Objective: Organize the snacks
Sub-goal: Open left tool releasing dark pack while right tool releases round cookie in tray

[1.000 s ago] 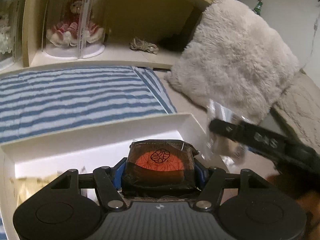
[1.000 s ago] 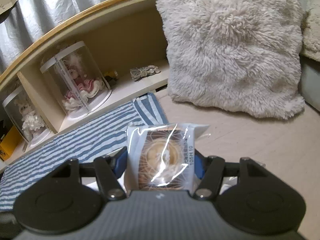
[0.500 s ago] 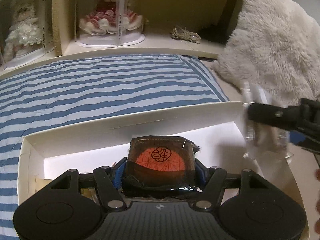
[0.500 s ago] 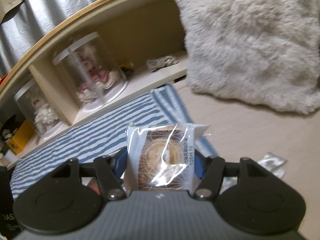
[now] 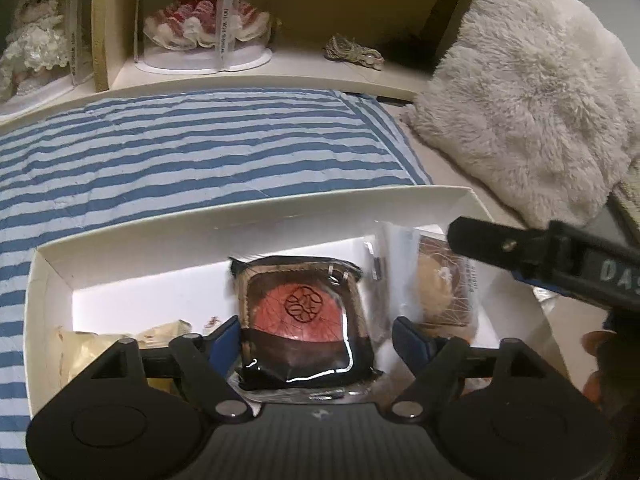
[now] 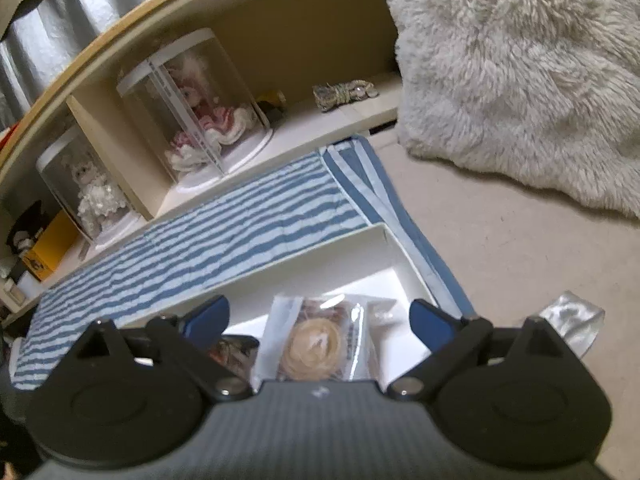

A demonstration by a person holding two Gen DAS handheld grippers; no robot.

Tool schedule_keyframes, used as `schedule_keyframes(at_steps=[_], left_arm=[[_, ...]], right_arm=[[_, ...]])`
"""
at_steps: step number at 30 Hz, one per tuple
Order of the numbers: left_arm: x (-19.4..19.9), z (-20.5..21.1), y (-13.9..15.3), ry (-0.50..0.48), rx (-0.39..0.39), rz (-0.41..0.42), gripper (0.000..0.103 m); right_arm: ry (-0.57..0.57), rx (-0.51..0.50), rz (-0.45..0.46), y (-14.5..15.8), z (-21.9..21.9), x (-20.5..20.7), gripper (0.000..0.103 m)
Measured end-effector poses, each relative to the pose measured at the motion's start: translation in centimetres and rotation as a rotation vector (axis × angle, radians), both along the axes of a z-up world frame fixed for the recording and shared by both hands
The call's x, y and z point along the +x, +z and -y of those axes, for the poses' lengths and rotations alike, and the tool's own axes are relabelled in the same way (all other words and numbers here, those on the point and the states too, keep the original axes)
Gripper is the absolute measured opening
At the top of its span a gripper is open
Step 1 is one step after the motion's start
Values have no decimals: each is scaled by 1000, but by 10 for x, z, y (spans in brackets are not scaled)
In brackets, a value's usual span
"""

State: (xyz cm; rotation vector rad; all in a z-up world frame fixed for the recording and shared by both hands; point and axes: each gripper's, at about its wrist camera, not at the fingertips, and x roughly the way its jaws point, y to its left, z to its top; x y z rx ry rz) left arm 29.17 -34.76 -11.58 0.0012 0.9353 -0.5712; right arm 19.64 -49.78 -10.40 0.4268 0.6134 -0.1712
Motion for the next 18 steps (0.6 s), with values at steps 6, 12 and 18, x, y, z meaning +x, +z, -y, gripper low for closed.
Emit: schedule_keyframes(at_steps=[6, 12, 18], left_arm=[[-4, 3, 4, -26, -48, -31, 83], [-7, -3, 10, -9, -39, -25, 85], [-15, -9, 22, -9, -18, -4, 98]], right_arm=[[-4, -25, -19, 3, -3, -8, 99], [-4, -37, -7, 13, -3, -16, 99], [16, -76, -33, 17, -10, -20, 99]])
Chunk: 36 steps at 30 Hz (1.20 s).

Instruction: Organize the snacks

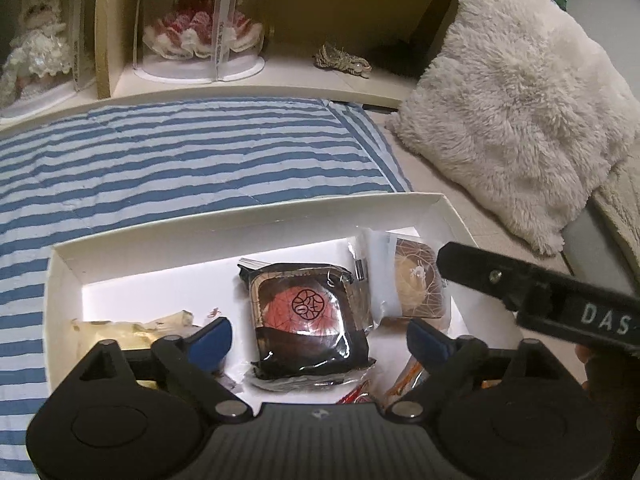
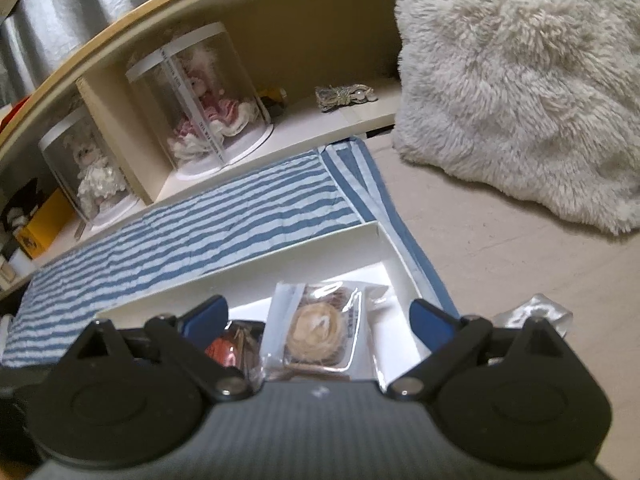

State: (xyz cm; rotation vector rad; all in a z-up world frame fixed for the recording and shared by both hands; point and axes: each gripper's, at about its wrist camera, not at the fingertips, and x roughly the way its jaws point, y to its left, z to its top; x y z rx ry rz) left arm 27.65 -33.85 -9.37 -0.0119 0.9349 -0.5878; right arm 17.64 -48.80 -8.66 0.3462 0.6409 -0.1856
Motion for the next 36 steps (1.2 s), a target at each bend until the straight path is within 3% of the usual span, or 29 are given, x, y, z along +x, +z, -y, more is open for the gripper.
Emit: schedule_keyframes(at_steps=[11, 19, 36], left_arm=[[-26, -26, 23, 19, 23, 28, 103], [-51, -69, 47, 91, 21, 57, 103], [-143, -149, 124, 197, 47, 228, 103]], right_arm=[[40, -75, -14, 11, -17, -6, 102], [56, -96, -26, 26, -29, -20, 102], [94, -201, 25, 82, -79, -114, 102]])
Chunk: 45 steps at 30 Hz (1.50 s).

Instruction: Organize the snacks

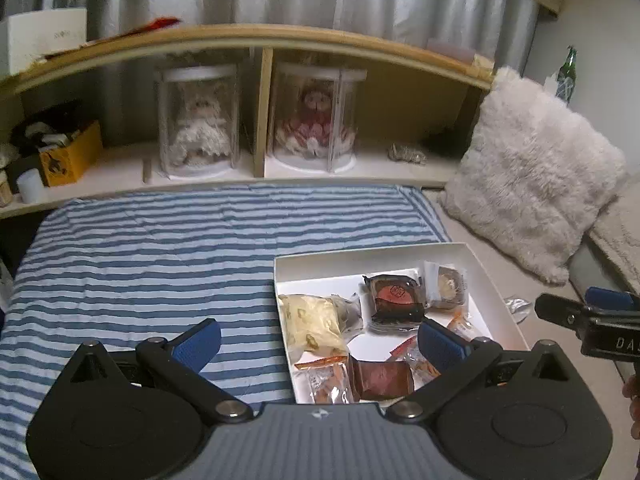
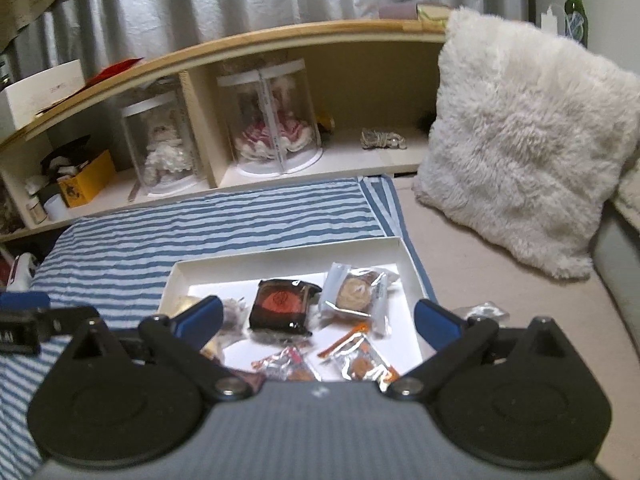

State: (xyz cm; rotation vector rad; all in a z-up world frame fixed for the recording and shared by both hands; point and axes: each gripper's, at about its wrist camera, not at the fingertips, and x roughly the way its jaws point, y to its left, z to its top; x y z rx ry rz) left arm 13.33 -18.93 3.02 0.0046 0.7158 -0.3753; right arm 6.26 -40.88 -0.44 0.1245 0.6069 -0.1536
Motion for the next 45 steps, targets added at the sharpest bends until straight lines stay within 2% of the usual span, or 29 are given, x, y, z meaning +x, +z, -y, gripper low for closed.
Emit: schedule_keyframes(at_steps=[4, 8, 15, 19, 22, 27, 37, 45], left_arm=[[-32, -15, 9, 22, -19, 51, 103], [-63, -25, 16, 56, -5, 116, 103], [-105, -42, 17, 83, -9, 137, 103], [-133, -44, 19, 111, 39, 227, 103], [-150, -45, 19, 130, 50, 244, 103], [-168, -42, 13, 121, 94, 249, 103], [-188, -45, -8, 134, 74, 270, 103], [-191, -44, -17, 114, 104, 289, 103]], right_arm=[[-1, -43, 23, 9, -12, -28, 102], [9, -25, 58, 17, -17, -55, 102], [29, -60, 113, 23, -33, -103, 102], [30, -72, 149, 24, -41, -129, 102], [39, -75, 155, 21, -45, -145, 102], [55, -127, 169, 12, -60, -164, 102], [37, -129, 203, -3, -69, -185, 102], [35, -147, 218, -12, -70, -188, 102]])
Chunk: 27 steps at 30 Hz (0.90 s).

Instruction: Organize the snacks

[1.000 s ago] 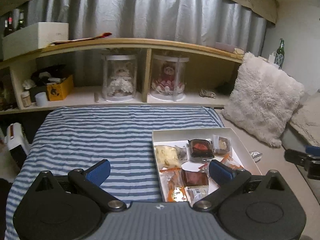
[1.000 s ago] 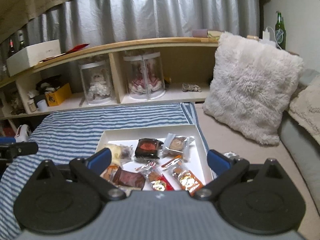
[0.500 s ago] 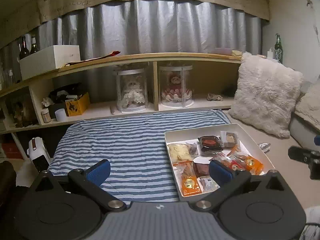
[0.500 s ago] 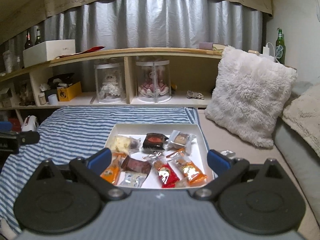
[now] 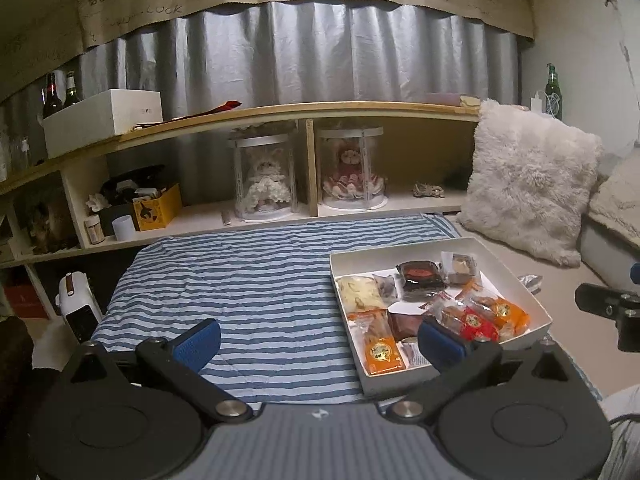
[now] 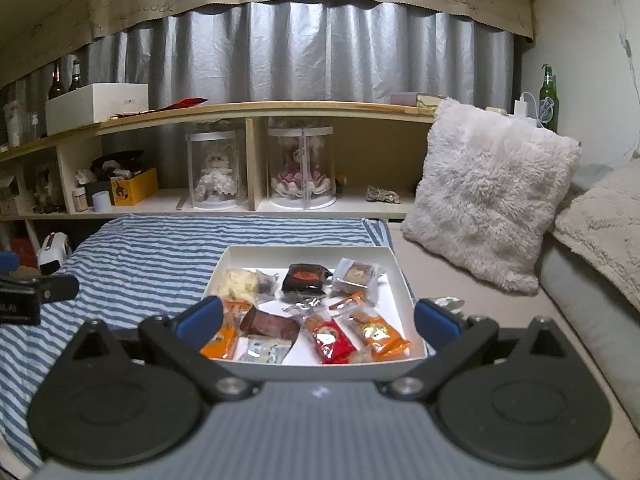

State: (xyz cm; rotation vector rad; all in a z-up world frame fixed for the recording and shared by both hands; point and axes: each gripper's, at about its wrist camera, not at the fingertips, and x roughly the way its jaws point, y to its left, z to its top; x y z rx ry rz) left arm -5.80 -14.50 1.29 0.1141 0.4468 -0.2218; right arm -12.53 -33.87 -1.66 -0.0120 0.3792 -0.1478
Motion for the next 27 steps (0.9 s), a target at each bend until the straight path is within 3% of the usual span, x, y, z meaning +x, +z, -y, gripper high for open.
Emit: schedule_keyframes(at_steps=[27], left_arm=[[-4, -4, -7, 4, -23, -3, 103]], right_arm=[[-10, -38, -2, -10, -7, -2, 102]])
